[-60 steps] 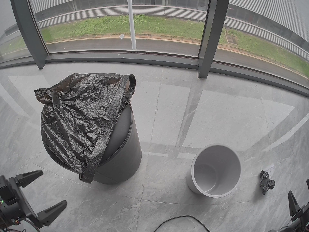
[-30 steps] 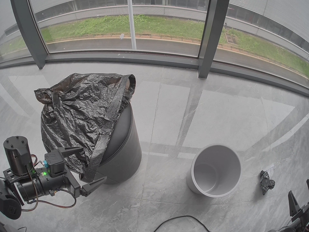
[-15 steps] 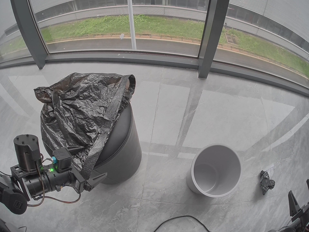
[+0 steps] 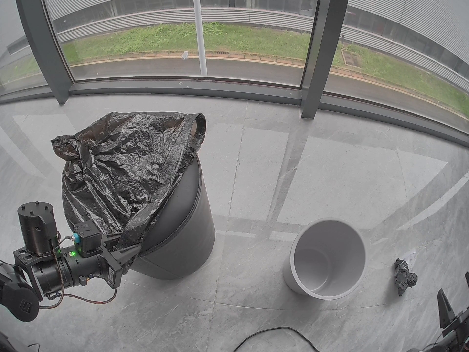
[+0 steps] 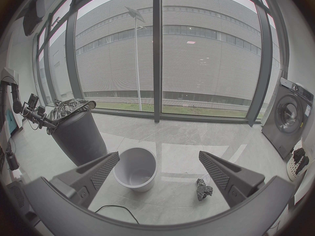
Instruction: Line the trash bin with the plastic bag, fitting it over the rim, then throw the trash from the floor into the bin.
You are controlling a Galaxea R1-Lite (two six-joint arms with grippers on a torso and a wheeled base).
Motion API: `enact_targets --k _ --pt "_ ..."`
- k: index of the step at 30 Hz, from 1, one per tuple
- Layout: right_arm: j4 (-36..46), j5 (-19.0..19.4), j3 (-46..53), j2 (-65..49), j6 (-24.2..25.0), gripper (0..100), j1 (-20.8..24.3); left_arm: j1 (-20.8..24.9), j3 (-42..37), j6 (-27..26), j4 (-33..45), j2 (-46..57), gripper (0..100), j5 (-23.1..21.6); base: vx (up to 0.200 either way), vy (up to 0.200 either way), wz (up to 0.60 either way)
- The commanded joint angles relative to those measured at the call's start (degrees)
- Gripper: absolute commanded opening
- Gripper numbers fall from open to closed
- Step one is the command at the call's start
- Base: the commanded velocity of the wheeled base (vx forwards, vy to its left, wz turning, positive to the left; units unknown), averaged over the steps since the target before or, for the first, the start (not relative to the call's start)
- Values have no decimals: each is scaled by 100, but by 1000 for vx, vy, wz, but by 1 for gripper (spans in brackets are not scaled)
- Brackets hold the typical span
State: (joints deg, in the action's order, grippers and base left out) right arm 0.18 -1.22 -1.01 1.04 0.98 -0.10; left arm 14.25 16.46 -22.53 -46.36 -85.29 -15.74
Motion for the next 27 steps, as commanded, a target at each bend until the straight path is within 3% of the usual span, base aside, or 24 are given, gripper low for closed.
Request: enact_targets --k 1,9,15,27 --pt "-1 -1 92 -68 -1 100 1 -107 7 -6 4 -6 0 -17 0 0 0" --pt "-1 -1 84 -68 -1 100 1 -98 33 -6 4 56 0 -96 0 0 0" --pt "-1 -1 92 -42 -1 100 1 -124 86 12 -13 293 0 -755 0 0 0" --pt "-1 -1 92 -25 -10 100 10 -1170 68 47 13 328 0 -1116 0 0 0"
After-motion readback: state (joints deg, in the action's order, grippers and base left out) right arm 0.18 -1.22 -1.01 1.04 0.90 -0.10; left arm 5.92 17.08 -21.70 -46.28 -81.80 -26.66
